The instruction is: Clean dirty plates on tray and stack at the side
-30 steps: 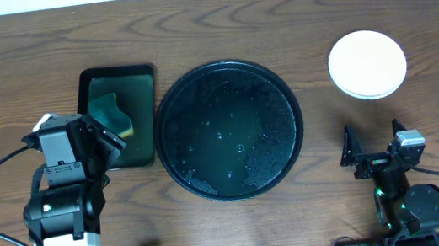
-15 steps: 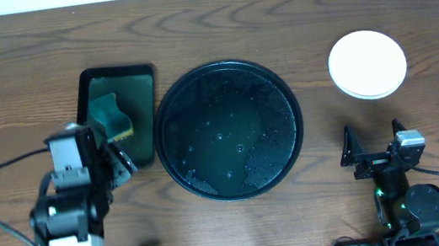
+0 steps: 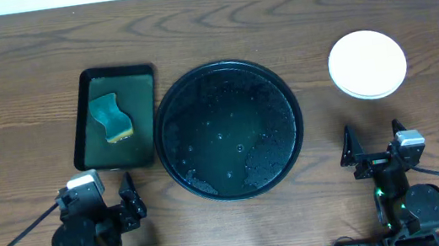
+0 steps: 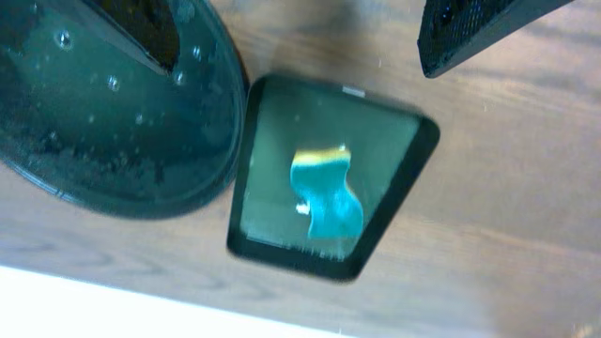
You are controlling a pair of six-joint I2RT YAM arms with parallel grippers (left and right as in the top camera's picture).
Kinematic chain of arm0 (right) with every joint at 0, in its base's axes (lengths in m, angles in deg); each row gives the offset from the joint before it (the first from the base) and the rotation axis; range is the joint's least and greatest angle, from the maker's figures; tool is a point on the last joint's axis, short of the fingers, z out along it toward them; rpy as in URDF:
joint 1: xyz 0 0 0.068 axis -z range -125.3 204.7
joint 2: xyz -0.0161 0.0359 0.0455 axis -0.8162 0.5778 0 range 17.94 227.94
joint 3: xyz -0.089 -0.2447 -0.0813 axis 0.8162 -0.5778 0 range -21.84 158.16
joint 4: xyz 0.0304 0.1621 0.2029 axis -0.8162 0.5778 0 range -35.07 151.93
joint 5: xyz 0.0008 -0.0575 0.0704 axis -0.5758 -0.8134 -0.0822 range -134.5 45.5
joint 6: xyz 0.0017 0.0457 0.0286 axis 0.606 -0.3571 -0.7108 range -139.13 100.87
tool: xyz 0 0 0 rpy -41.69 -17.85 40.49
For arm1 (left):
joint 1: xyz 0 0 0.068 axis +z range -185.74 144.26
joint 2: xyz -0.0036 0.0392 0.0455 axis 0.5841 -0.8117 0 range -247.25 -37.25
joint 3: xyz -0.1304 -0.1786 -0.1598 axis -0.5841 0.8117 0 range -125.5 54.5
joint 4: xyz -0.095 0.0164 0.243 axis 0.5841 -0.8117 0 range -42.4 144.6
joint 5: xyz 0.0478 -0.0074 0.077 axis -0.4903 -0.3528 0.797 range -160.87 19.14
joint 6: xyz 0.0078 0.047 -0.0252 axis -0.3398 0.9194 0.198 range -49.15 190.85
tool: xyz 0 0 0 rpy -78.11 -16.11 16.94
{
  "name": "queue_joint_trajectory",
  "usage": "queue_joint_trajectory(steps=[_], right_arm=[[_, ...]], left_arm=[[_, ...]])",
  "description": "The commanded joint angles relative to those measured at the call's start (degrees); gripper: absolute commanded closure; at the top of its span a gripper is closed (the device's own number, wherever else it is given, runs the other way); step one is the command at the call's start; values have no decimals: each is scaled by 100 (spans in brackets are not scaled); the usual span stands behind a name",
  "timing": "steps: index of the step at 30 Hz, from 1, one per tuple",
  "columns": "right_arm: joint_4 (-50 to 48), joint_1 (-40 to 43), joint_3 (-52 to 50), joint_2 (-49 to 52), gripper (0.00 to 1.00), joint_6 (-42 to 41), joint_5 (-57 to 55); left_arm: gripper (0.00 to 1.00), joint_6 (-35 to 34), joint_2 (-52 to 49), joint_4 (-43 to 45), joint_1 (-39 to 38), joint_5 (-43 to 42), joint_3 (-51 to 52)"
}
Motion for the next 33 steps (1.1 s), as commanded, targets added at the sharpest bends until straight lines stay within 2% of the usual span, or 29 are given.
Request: queue_joint_trajectory(steps=[1, 11, 27, 33], right_arm=[[4, 46, -26, -42, 1, 61, 22], [7, 46, -26, -39, 1, 61, 22], [4, 46, -26, -42, 1, 61, 22], [4, 46, -26, -42, 1, 61, 22]], left_arm=[[18, 236, 330, 256, -2, -144, 251], [18, 236, 1392, 1803, 35, -166, 1534], [18, 232, 1401, 4911, 52, -293, 3401], [18, 214, 1401, 4924, 83, -291, 3418]])
